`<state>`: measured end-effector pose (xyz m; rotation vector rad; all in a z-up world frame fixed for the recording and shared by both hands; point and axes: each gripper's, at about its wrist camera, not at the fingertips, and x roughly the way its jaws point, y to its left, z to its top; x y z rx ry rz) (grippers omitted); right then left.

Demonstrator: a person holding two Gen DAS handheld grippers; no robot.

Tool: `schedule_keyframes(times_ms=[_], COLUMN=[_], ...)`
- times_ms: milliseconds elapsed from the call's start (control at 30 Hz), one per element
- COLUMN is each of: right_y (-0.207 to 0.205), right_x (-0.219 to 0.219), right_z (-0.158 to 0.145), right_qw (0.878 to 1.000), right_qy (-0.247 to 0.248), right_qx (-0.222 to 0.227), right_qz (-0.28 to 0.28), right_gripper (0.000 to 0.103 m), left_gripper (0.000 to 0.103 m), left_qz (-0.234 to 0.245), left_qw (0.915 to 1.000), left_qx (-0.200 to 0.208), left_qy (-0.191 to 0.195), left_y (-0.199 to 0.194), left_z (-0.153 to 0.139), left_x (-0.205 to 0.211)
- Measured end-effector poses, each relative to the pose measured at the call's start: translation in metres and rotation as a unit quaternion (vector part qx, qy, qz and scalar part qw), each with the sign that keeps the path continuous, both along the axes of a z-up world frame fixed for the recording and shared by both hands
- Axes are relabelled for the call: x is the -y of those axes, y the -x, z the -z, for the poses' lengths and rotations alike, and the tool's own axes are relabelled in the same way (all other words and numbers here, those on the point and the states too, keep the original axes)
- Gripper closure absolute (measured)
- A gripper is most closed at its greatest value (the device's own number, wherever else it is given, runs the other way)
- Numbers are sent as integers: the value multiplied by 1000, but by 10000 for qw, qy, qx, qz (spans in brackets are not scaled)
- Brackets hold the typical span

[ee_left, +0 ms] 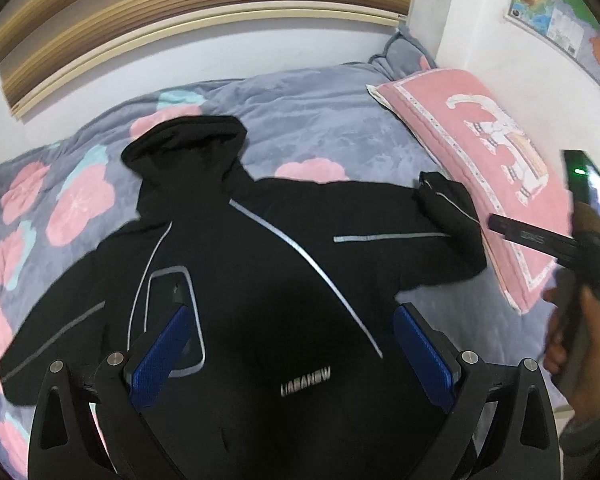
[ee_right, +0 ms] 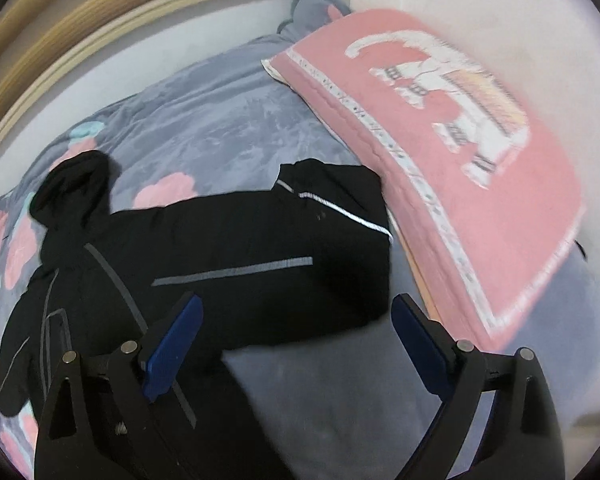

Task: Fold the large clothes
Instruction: 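Grasp the jacket sleeve cuff with the right gripper and lift it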

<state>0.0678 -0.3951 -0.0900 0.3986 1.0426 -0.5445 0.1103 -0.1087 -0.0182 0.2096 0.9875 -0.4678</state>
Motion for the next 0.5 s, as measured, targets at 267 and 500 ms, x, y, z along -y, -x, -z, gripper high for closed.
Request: schedule_keyframes(times_ms=[267, 500], right_y=[-89, -142], right_x=[59, 68], right_z=[89, 155], right_qw=[9993, 9943], right_qy=[-250, 46], right_qx=[-246, -1064], right_qz=[84, -41], right_gripper=[13, 29], left_gripper=[3, 3], left_qz=[-35, -145], left_qw=[9985, 9957], left_qx=[-265, -585], left_qy=[-487, -699], left_y=[-57, -75], left_z=[44, 77], left_x=[32, 47])
